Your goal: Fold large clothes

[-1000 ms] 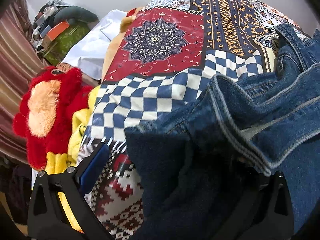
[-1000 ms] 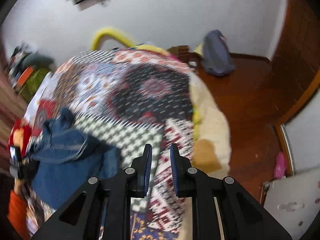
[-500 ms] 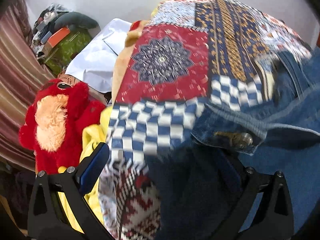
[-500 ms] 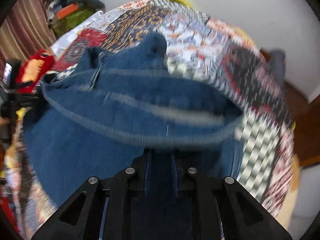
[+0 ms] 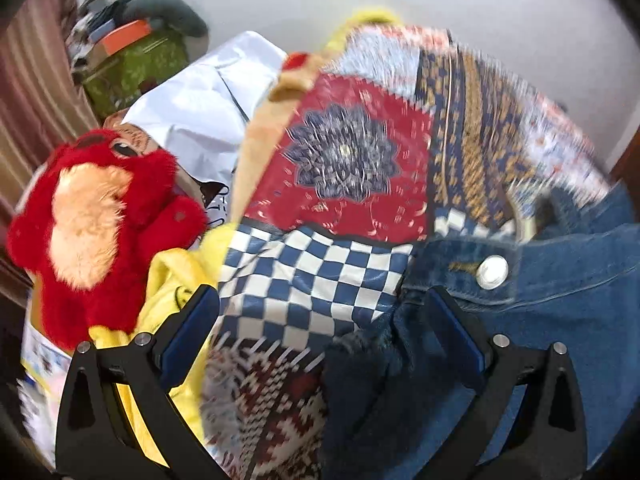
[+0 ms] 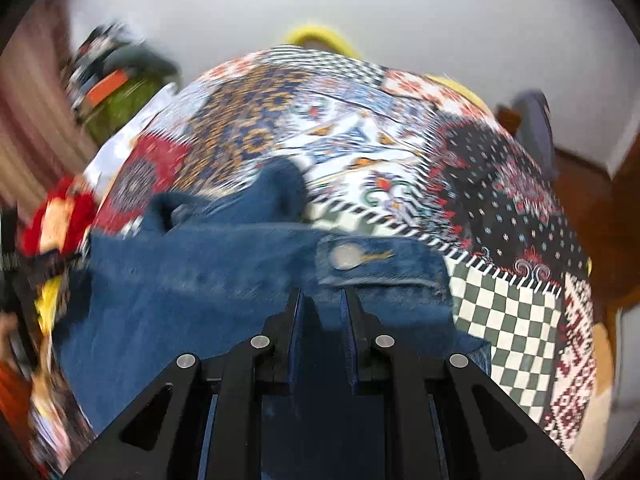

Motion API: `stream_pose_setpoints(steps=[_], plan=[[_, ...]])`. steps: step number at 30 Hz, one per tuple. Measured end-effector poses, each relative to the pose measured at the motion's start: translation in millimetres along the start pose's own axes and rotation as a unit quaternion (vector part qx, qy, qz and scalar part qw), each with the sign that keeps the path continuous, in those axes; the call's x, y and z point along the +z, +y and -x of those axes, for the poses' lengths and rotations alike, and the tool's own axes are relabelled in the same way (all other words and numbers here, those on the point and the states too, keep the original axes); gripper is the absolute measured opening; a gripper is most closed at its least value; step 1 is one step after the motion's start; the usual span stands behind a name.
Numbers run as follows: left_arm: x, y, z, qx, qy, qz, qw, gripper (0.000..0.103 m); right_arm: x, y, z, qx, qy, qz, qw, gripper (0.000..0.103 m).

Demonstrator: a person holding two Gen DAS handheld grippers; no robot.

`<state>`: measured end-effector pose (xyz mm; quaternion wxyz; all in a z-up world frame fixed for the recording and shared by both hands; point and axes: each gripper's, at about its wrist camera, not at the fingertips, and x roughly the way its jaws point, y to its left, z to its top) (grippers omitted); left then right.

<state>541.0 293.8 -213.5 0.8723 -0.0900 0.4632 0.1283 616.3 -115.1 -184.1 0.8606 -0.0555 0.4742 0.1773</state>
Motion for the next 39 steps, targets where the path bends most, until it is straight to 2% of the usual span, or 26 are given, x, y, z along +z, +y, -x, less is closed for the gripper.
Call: stream_pose_setpoints(steps=[2, 5, 9, 13, 15, 18, 22, 24, 25, 26, 27, 28, 29, 30, 33, 37, 39], plan=[[1.4, 10.6, 19.7, -0.003, -0.014, 0.013, 0.9998, 0.103, -6.4, 18.9, 10.3, -0.001, -0.006, 0.037, 0.999, 0.014], [-1.0, 13.0, 43.4, 0.000, -0.033, 0.001, 0.9995, 0.103, -17.8, 58.5, 26.2, 0.001, -0.014, 0.094, 0.996, 0.014], [-18.7, 1.1, 69.2, -0.015, -0.040, -0.034, 0.9985, 0.103, -39.6, 99.7, 32.1, 0.025, -0.002, 0.123, 0.992, 0.014], [-44.7, -23.5, 77.5, -0.050, -0.034, -0.071, 0.9956, 0.103, -58.4, 132.0, 23.9, 0.051, 0.027, 0.130, 0.990, 0.014], [-57.8, -38.7, 74.8, -0.060, -0.025, -0.088, 0.9940, 0.103, -67.6, 145.8, 15.5, 0.039, 0.037, 0.144, 0.988, 0.014], [-77.5, -64.2, 62.4, -0.062, -0.012, -0.119, 0.9910, 0.103, -77.8, 154.7, 1.4, -0.004, 0.040, 0.175, 0.984, 0.014], [-107.1, -92.4, 41.2, -0.055, 0.015, -0.156, 0.9861, 0.103, -87.3, 151.5, 3.3, -0.020, 0.023, 0.202, 0.979, 0.013], [-121.5, -97.7, 33.0, -0.044, 0.015, -0.162, 0.9857, 0.103, -91.7, 146.8, 5.4, -0.050, 0.021, 0.217, 0.975, 0.014], [-125.9, -96.6, 31.4, -0.043, 0.010, -0.157, 0.9867, 0.103, -95.0, 142.9, 5.8, -0.069, 0.018, 0.224, 0.972, 0.020], [-128.2, -94.0, 30.8, -0.047, 0.008, -0.148, 0.9878, 0.103, -96.3, 139.9, 6.0, -0.081, 0.013, 0.227, 0.970, 0.046], [-129.4, -90.2, 30.2, -0.051, 0.008, -0.136, 0.9893, 0.103, -98.8, 133.8, 7.8, -0.116, -0.004, 0.227, 0.967, 0.087], [-129.9, -86.5, 30.2, -0.046, 0.008, -0.127, 0.9908, 0.103, -100.0, 127.0, 9.9, -0.152, -0.022, 0.225, 0.962, 0.102], [-130.3, -82.7, 30.7, -0.035, 0.006, -0.122, 0.9919, 0.103, -103.1, 115.8, 10.8, -0.168, -0.029, 0.222, 0.960, 0.103], [-130.2, -80.9, 30.1, -0.025, 0.005, -0.122, 0.9923, 0.103, -105.2, 104.0, 8.6, -0.161, -0.013, 0.211, 0.964, 0.103], [-133.6, -70.0, 29.7, 0.005, 0.003, -0.126, 0.9920, 0.103, -110.4, 66.9, 10.6, -0.111, 0.010, 0.156, 0.981, 0.103], [-137.7, -49.4, 34.7, 0.040, 0.001, -0.113, 0.9928, 0.103, -114.9, 21.7, 22.1, -0.061, 0.020, 0.090, 0.994, 0.103], [-137.5, -34.3, 35.1, 0.047, 0.004, -0.093, 0.9946, 0.103, -118.5, 11.5, 27.8, -0.069, 0.019, 0.075, 0.995, 0.103]])
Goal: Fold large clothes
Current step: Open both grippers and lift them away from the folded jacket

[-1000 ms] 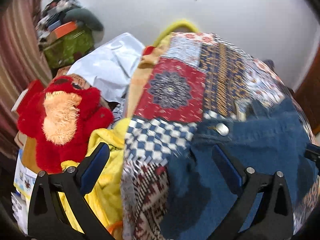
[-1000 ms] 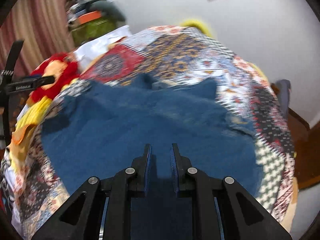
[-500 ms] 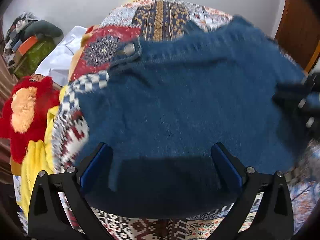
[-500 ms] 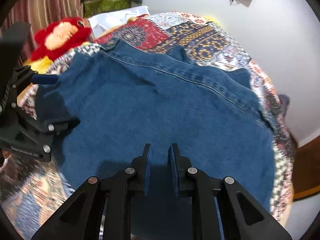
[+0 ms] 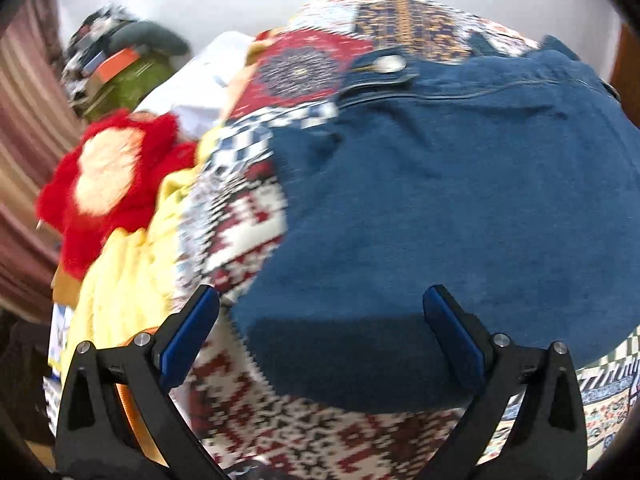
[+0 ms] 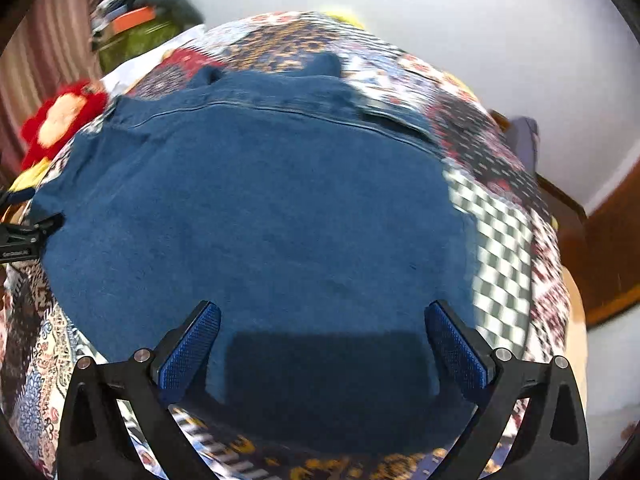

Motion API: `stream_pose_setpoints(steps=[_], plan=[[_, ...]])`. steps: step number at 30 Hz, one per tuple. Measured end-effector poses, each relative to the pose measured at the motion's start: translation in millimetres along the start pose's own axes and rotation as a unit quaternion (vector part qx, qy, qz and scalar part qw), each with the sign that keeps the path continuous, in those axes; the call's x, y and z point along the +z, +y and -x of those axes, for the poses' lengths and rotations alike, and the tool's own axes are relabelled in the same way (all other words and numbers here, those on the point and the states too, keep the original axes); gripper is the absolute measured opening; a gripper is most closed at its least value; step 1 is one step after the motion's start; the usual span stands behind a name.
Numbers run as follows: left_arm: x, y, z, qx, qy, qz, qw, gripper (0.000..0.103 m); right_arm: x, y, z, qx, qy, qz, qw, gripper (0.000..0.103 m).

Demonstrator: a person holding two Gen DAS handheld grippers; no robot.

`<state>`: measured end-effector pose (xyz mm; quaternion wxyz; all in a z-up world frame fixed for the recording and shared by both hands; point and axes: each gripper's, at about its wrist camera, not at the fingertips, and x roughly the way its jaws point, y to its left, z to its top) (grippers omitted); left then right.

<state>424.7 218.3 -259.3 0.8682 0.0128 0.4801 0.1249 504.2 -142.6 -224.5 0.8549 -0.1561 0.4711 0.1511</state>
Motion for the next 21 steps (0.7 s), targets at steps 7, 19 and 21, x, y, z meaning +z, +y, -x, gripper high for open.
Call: stream_pose_setpoints(steps=[7, 19, 21], plan=[[-12.7, 43.4, 12.2, -0.003, 0.003, 0.082, 0.9966, 0.103, -26.3, -42.9, 15.5, -0.019, 0.004, -0.049, 0.999, 0.103], [-27.7, 65.5, 62.4, 0.020, -0.024, 0.104, 0.9940, 0.103, -34.6, -43.7, 61.8, -0.034, -0.028, -0.054, 0.998, 0.103], [-25.0, 61.1, 72.7, 0.006, -0.036, 0.108, 0.9934, 0.103, -30.7, -36.9, 74.6, -0.029, -0.043, -0.049, 0.997, 0.103]])
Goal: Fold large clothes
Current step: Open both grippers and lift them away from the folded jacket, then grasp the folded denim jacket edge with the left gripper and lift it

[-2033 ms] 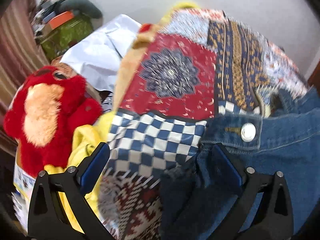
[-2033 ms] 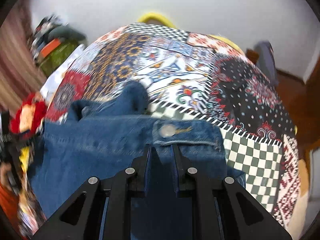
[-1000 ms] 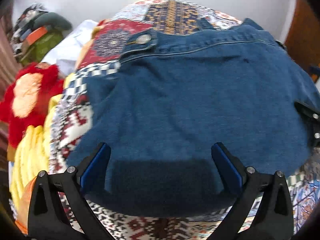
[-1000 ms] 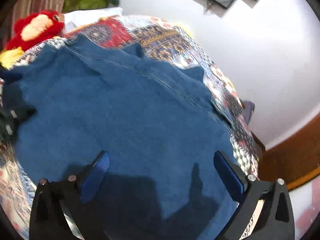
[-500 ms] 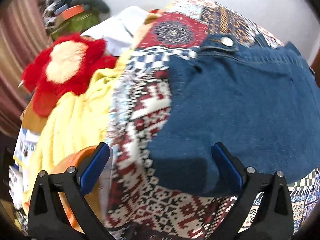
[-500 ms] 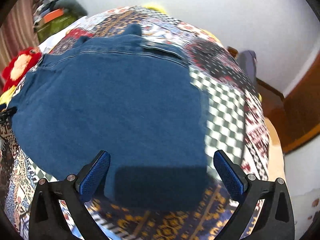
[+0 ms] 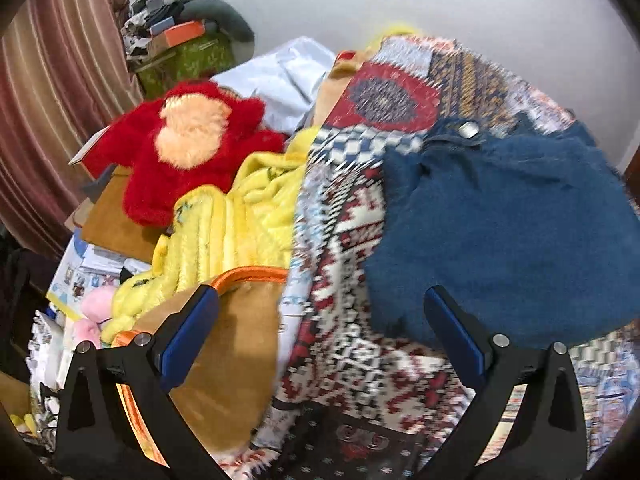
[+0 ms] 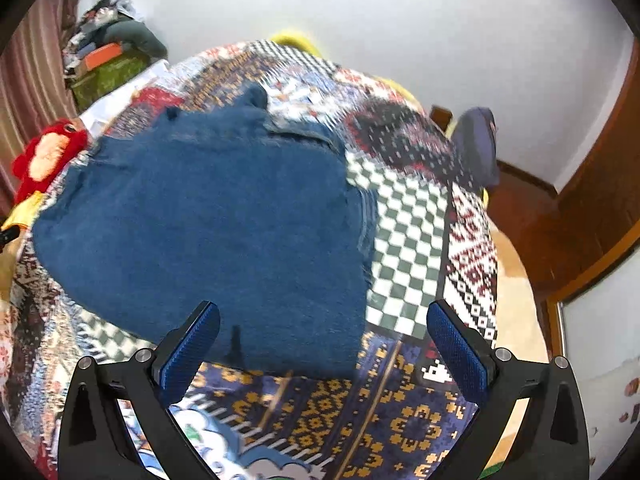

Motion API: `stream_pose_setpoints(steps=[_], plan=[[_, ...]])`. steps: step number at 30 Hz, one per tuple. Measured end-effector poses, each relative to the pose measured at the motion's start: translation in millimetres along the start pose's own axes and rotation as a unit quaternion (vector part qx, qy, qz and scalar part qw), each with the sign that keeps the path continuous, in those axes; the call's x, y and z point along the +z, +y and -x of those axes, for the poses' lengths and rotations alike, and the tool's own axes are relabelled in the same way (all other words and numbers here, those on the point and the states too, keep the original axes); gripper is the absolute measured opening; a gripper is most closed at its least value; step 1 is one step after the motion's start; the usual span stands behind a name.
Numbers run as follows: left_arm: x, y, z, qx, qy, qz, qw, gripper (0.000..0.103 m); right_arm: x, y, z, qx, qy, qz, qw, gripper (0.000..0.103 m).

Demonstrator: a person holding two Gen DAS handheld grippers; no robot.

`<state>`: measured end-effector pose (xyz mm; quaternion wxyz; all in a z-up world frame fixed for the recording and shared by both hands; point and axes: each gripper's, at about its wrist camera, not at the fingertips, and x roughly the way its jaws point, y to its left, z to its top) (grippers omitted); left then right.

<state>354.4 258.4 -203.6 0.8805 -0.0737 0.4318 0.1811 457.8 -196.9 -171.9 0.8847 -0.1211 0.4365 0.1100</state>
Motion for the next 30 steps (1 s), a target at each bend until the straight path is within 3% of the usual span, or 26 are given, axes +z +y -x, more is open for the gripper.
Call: stream_pose_setpoints(steps=[6, 9, 12, 17, 20, 23, 24, 28, 30], plan=[[6.5, -11.5, 24.2, -0.091, -0.012, 0.034, 0.9952, 0.103, 16.6, 26.1, 34.7, 0.010, -0.051, 0.020, 0.998, 0.103], [3.8, -16.1, 26.7, -0.133, -0.006, 0.056, 0.9896, 0.103, 24.0, 44.2, 46.8, 0.036, -0.071, 0.027, 0.996, 0.103], [-4.1, -20.8, 20.2, -0.182, 0.006, 0.083, 0.9798, 0.103, 29.9, 62.7, 47.7, 0.064, -0.079, 0.031, 0.994, 0.103], [-21.1, -37.2, -9.6, -0.216, 0.053, 0.098, 0.9699, 0.103, 30.8, 90.9, 24.5, 0.098, -0.060, 0.040, 0.993, 0.103], [-31.1, -44.3, -33.5, -0.253, 0.087, 0.131, 0.9545, 0.103, 28.0, 106.4, -4.5, 0.112, -0.027, 0.050, 0.992, 0.103], [-39.3, -52.5, -60.4, -0.303, 0.129, 0.167, 0.9295, 0.103, 22.3, 117.1, -35.2, 0.113, 0.014, 0.060, 0.992, 0.103], [-39.8, -54.8, -65.4, -0.309, 0.135, 0.170, 0.9259, 0.103, 20.2, 118.9, -42.5, 0.112, 0.023, 0.062, 0.991, 0.103], [-38.6, -60.3, -80.3, -0.333, 0.135, 0.194, 0.9128, 0.103, 10.2, 121.6, -64.7, 0.114, 0.043, 0.067, 0.990, 0.103], [-36.9, -59.4, -92.4, -0.362, 0.136, 0.230, 0.8931, 0.103, 8.4, 119.9, -63.9, 0.116, 0.036, 0.069, 0.990, 0.103]])
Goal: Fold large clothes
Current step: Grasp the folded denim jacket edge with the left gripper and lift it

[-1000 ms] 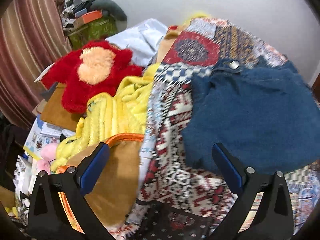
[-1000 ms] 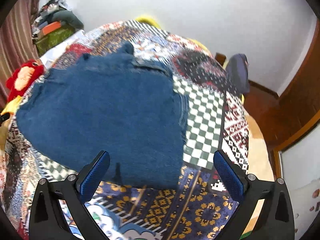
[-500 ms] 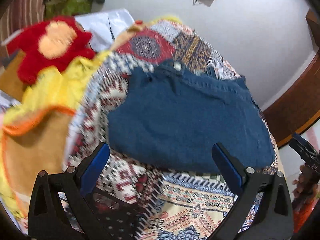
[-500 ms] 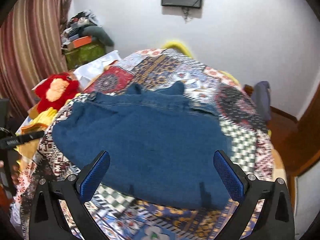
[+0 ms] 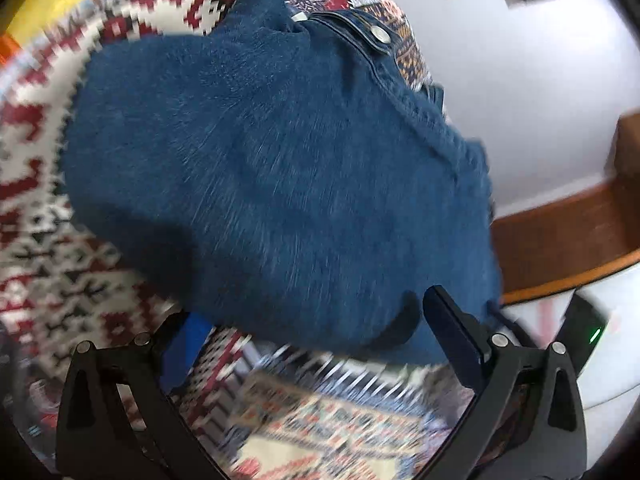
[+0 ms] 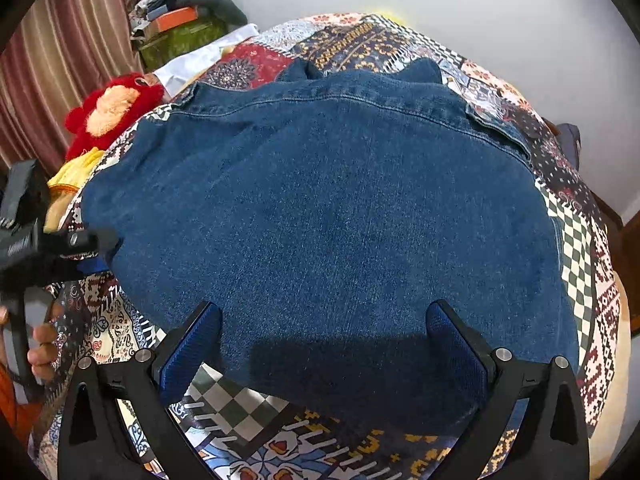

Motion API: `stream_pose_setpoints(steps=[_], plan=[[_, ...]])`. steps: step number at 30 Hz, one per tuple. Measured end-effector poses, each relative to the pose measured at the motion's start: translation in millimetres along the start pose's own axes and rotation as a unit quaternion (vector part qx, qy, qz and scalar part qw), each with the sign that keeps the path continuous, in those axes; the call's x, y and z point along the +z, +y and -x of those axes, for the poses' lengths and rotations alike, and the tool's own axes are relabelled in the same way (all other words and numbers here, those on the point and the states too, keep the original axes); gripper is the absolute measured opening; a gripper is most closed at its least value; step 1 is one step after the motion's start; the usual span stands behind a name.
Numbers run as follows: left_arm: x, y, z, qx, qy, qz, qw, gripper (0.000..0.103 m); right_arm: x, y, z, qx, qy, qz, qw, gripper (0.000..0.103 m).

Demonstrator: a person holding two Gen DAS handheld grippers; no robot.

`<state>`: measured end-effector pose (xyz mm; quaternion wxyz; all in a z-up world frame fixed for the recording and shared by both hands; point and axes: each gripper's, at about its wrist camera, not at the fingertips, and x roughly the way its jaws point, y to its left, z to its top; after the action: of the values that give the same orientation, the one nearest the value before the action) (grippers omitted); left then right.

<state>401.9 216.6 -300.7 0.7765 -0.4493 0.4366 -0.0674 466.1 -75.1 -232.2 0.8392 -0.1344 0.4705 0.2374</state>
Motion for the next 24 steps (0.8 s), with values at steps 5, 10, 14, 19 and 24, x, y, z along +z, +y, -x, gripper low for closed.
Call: stream_pose_setpoints(steps=[5, 10, 14, 19, 24], plan=[[15.9, 2.2, -11.6, 0.006, -0.037, 0.032, 0.9988, 0.097, -0.2, -1.4, 0.4, 0.003, 0.002, -0.002, 1.000, 0.103], [13.8, -7.0, -13.9, 0.065, -0.075, 0.029, 0.9946, 0.069, 0.7, -0.9, 4.5, 0.002, 0.012, -0.007, 1.000, 0.103], [13.1, -16.8, 3.4, 0.087, -0.097, 0.015, 0.9914, 0.045, -2.7, -0.8, 14.7, 0.005, 0.017, -0.007, 1.000, 0.103], [14.6, -42.7, 29.2, 0.090, -0.131, -0.005, 0.9872, 0.032, -3.6, 3.3, 35.3, -0.017, 0.007, 0.011, 1.000, 0.103], [6.7, -84.0, 79.9, 0.078, -0.171, -0.073, 0.9795, 0.030, -0.1, 8.9, 60.4, -0.023, -0.009, 0.018, 1.000, 0.103]])
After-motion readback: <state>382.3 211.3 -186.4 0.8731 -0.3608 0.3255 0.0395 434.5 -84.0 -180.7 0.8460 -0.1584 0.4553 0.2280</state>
